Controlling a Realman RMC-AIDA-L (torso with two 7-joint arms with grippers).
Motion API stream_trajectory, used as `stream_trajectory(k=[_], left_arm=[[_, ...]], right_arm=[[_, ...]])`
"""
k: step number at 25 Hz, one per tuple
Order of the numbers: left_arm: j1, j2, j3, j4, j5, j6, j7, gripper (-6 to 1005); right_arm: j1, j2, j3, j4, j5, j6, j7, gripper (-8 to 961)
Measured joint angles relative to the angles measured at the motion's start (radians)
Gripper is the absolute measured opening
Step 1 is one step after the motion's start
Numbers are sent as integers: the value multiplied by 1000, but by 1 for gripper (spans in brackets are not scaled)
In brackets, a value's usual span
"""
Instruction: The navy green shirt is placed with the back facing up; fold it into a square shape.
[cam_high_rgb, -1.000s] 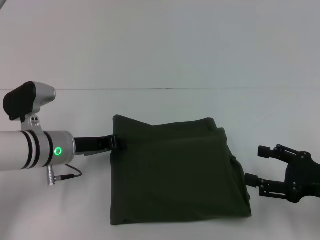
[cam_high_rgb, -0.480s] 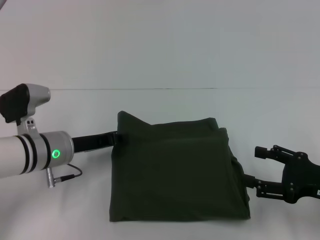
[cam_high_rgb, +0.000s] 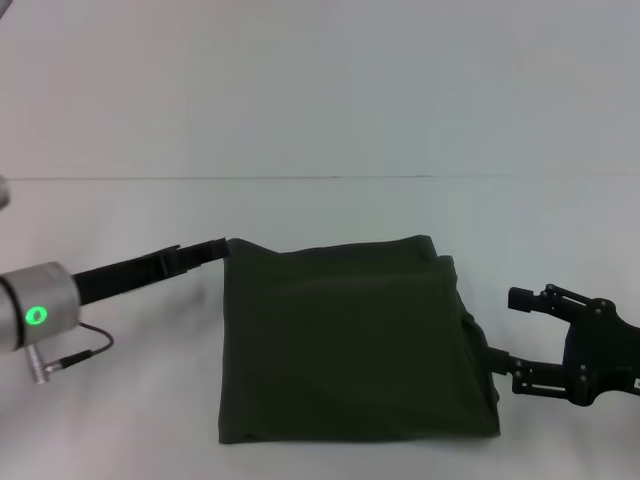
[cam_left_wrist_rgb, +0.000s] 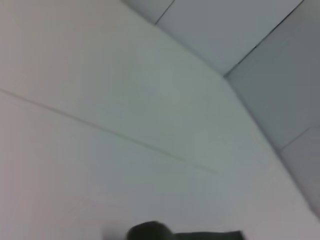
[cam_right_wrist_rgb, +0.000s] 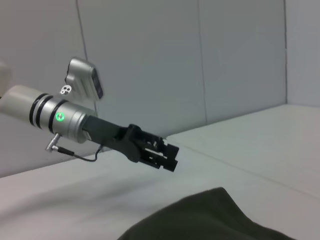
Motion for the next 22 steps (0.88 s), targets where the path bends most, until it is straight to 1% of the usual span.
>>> stream_trajectory(k=[1, 2, 4, 5, 6, 8, 10, 11, 13, 15, 19, 22], left_arm=[[11, 8, -25, 1, -17, 65, 34, 419], [27, 21, -71, -5, -41, 189, 101, 451], [43, 29, -105, -9, -51, 282, 153, 515], [58, 34, -123, -7, -54, 361, 206, 555], [58, 34, -123, -7, -54, 361, 206, 594], [93, 40, -135, 5, -56, 503, 334, 673], [131, 35, -135, 15, -54, 606, 478, 752], [158, 27, -133, 16, -48, 638, 570, 786], [182, 18, -132, 15, -42, 644, 634, 855], [218, 2, -132, 16, -30, 639, 733, 923], [284, -27, -136, 17, -4, 634, 930, 923], [318, -40, -149, 12, 0, 616, 1042, 923]], right_arm=[[0, 0, 0, 0, 3, -10, -15, 932], [0, 0, 0, -1, 5, -23, -27, 932], [0, 0, 1, -2, 6, -45, -37, 932], [0, 0, -2, -2, 6, -57, -38, 932], [0, 0, -6, -2, 6, -65, -43, 932], [-5, 0, -17, 0, 1, -92, -66, 931], [-16, 2, -23, 10, -2, -112, -100, 931], [-24, 3, -22, 25, -1, -118, -126, 931], [-43, 4, -15, 67, 2, -124, -184, 931], [-59, 4, -9, 109, 4, -122, -236, 932], [-90, 4, -3, 191, 5, -79, -334, 932], [-102, 4, 11, 242, 4, -42, -378, 932]])
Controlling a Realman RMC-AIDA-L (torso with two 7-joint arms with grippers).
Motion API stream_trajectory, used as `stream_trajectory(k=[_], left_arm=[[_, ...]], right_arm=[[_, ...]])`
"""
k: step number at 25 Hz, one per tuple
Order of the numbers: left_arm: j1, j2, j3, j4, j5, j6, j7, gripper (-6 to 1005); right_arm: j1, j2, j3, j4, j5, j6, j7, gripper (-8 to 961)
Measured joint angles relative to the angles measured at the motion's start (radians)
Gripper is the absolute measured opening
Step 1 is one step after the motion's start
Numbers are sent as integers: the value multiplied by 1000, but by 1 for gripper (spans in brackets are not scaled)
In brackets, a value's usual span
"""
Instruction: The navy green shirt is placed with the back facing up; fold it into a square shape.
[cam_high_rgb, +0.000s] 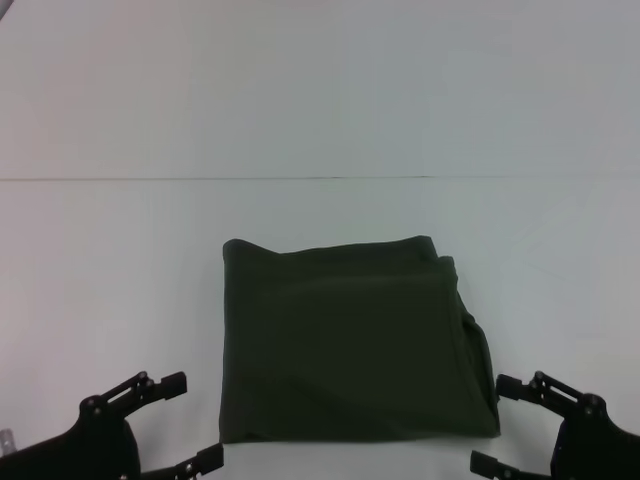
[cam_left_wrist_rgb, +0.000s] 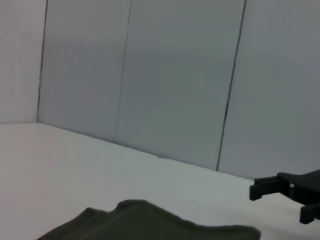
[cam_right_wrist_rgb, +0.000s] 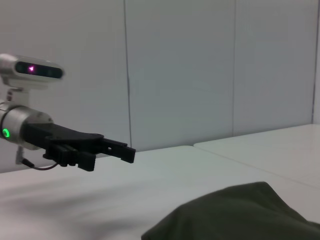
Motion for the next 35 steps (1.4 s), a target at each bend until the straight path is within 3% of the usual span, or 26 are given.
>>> stream_trajectory(k=[4, 7, 14, 35], left_arm=[[14, -4, -6, -16, 42, -66, 27, 923], [9, 5, -9, -48, 75, -102, 24, 923], [-15, 10, -2, -67, 157, -100, 19, 923], [-31, 7, -9, -67, 159, -95, 5, 923]], right_arm=[[-18, 2, 9, 28, 0, 43, -29, 931], [-31, 2, 28, 36, 0, 79, -32, 931], [-37, 1, 31, 38, -4, 121, -33, 930], [-19, 2, 31, 45, 2, 131, -33, 930]])
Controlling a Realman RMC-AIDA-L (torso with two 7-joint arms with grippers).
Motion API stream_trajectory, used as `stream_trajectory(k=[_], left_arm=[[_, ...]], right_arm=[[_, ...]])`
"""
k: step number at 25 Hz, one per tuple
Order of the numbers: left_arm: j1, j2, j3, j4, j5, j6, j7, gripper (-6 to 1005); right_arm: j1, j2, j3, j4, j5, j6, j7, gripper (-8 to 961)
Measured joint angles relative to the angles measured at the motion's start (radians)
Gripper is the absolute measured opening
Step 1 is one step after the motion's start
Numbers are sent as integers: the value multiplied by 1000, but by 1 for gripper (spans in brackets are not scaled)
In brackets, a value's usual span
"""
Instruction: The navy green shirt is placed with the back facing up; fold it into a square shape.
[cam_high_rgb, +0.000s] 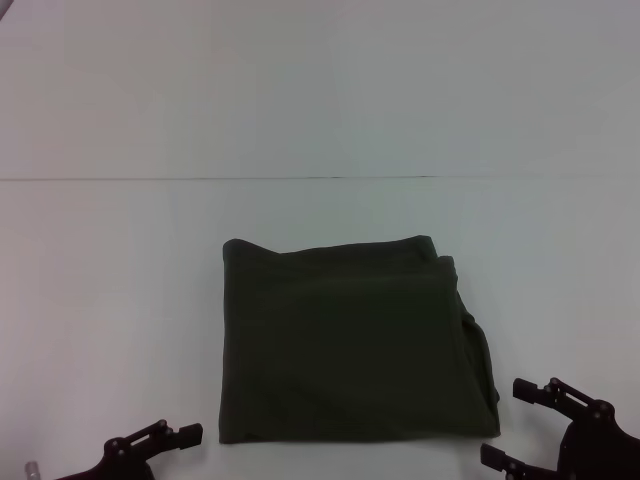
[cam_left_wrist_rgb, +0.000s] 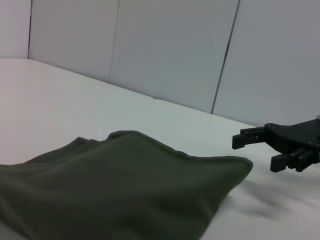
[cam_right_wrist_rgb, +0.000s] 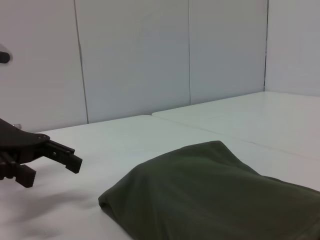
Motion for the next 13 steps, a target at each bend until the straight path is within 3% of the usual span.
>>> stream_trajectory(k=[13], left_arm=[[1, -1, -1, 0, -2, 1, -1, 923]], right_arm=[[5, 0, 0, 0, 10, -7, 0, 930]])
